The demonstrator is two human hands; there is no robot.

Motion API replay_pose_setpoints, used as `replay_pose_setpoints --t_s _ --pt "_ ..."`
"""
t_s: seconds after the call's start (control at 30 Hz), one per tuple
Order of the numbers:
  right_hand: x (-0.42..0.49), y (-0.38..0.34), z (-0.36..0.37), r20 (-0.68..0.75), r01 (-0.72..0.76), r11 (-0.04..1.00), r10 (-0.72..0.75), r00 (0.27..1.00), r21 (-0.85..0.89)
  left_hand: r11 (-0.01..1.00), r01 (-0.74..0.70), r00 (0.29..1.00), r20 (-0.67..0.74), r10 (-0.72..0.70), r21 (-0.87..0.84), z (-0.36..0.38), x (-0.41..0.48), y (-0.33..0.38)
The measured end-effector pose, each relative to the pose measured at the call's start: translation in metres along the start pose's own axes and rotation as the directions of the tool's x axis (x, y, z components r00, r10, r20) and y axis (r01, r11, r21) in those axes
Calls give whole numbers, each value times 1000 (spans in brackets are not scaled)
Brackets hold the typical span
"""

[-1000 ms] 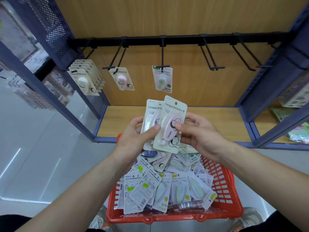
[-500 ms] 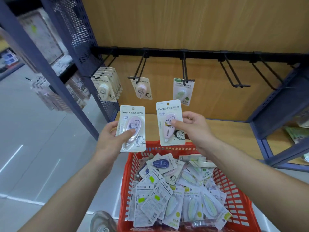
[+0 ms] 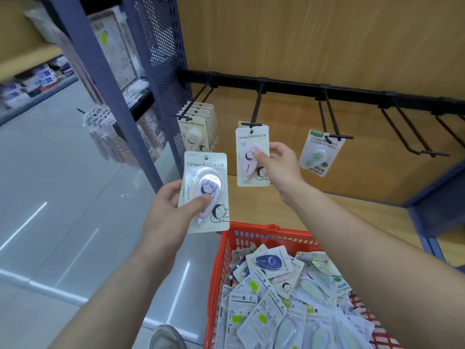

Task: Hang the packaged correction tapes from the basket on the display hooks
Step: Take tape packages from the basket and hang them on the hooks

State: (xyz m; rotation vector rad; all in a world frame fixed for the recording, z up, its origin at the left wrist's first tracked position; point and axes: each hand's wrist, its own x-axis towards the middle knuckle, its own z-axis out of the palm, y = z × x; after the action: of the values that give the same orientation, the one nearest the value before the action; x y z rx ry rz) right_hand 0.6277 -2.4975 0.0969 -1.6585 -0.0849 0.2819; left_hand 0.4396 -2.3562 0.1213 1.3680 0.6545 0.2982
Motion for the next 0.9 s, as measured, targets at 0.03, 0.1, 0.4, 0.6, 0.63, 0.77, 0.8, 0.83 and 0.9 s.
replay_pose_setpoints --t_s 0.03,0.1,0.4,0.6,0.63,0.77,0.8,0.83,0.9 --pt "3 -1 2 -21 -6 1000 5 1000 -25 1000 1 1000 2 -1 -7 1 0 0" --pt "12 -4 5 -90 -32 992 20 996 -125 1000 0 1000 5 0 -10 3 0 -1" --pt "-73 -7 11 245 -174 983 154 957 64 1000 -19 999 28 18 4 13 2 -8" --pt "-84 -9 6 325 -106 991 74 943 83 999 -33 999 22 33 -8 19 -2 -7" --pt "-81 -11 4 303 -120 987 83 949 104 999 -39 999 6 39 -7 19 -1 -7" --pt "-56 -17 -7 81 -91 991 83 993 100 999 -36 998 -50 38 36 16 1 -6" --pt "-49 -19 -9 44 -84 993 81 996 81 999 -34 998 -54 36 37 15 2 -5" --pt "-43 -21 -10 32 -82 995 80 996 56 999 -30 998 -58 32 35 14 2 -5" --pt "-33 -23 -8 41 -82 997 81 996 11 999 -21 998 -62 23 30 14 3 -5"
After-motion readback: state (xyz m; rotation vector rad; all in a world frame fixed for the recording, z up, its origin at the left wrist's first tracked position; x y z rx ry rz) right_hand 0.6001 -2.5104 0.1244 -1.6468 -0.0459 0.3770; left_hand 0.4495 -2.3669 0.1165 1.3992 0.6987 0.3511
